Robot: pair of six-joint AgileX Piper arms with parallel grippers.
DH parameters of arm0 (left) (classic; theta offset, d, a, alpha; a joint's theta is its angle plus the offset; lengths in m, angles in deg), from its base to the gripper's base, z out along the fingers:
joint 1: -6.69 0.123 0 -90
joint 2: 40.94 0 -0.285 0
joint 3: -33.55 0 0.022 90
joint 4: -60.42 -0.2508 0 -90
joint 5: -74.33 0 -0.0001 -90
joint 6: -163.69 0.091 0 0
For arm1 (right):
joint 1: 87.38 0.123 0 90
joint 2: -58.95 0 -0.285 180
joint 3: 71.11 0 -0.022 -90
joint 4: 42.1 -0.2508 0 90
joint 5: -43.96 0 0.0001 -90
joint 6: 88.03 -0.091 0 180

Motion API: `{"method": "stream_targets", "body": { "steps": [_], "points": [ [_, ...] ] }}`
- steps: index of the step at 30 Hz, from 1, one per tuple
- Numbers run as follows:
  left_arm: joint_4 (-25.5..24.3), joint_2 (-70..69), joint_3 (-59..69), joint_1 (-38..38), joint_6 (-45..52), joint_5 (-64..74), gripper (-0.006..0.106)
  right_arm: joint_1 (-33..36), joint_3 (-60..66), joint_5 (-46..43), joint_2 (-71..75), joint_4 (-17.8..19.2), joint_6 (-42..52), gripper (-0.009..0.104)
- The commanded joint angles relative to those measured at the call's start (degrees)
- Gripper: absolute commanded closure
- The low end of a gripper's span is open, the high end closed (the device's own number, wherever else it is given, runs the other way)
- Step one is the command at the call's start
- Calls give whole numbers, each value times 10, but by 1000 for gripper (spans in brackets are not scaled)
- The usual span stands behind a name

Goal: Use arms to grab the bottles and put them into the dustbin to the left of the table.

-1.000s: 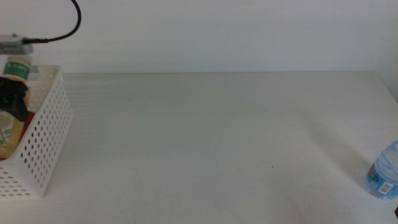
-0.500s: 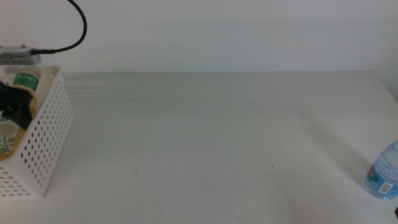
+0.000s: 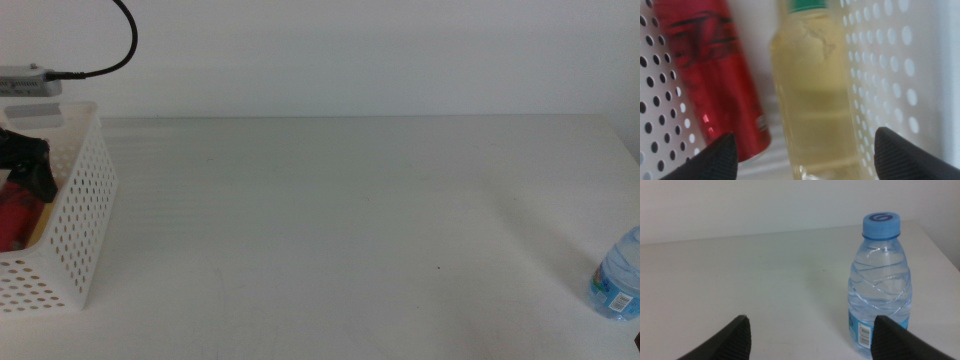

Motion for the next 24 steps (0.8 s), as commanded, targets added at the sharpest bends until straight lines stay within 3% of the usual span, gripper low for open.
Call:
{"method": "stream_targets", "body": {
  "steps": [1,11,24],
  "points": [
    [21,-39,-19,0,-11,-7,10,-3,-5,-44,16,5,5,32],
    [81,-135,-18,-32,-17,-87,10,-3,-5,-44,16,5,5,32],
    [86,-309,111,-237,6,-313,10,-3,-5,-44,16,5,5,32]
  ]
}}
